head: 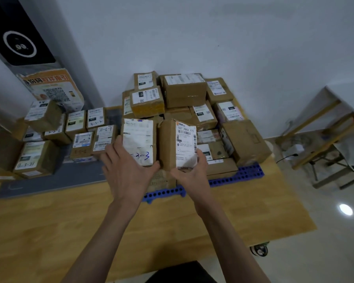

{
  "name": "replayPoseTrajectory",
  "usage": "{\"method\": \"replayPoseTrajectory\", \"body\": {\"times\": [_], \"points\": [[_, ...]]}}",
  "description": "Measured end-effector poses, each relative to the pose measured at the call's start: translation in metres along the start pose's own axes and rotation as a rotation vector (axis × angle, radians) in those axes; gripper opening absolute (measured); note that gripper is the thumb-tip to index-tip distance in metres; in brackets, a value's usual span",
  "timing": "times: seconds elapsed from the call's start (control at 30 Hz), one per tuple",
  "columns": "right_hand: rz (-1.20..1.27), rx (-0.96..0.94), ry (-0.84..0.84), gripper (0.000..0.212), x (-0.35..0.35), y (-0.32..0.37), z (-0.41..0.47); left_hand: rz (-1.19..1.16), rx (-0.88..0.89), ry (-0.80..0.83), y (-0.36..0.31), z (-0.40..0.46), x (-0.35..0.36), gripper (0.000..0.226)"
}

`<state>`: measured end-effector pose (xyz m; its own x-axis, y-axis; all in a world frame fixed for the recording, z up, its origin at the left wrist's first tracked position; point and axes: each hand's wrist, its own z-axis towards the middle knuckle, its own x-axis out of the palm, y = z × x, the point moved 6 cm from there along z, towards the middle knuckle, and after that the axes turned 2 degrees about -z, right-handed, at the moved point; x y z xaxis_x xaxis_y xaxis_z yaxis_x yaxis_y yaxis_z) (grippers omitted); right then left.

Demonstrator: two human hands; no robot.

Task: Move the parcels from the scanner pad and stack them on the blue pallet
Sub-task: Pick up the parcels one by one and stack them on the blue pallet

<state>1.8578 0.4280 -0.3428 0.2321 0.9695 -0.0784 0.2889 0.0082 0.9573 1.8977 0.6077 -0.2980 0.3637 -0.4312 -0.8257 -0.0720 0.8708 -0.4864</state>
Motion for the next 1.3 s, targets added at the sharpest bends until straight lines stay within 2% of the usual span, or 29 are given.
{"method": "replayPoseTrajectory", "body": {"times": [0.27, 0.37, 0.57, 0.93, 1.3], "points": [[0.117, -0.010, -0.231, 0.109, -0.035, -0.010, -0.005, -0.081, 0.091, 0.034, -0.040, -0.017, 0.023, 0.120], [0.136, 0.000, -0.283, 0.103, -0.050, -0.021, -0.004, -0.054, 0.133, 0.037, -0.051, -0.024, 0.031, 0.120], [0.031, 0.032, -0.332, 0.105, -0.084, -0.029, 0.018, -0.009, 0.153, 0.098, -0.072, -0.023, 0.058, 0.124], [-0.279, 0.125, -0.242, 0.103, -0.187, -0.031, 0.100, -0.005, -0.036, 0.193, -0.118, -0.007, 0.130, 0.115], [-0.361, 0.067, -0.145, 0.100, -0.239, -0.009, 0.189, 0.026, -0.172, 0.157, -0.149, 0.010, 0.169, 0.113]]}}
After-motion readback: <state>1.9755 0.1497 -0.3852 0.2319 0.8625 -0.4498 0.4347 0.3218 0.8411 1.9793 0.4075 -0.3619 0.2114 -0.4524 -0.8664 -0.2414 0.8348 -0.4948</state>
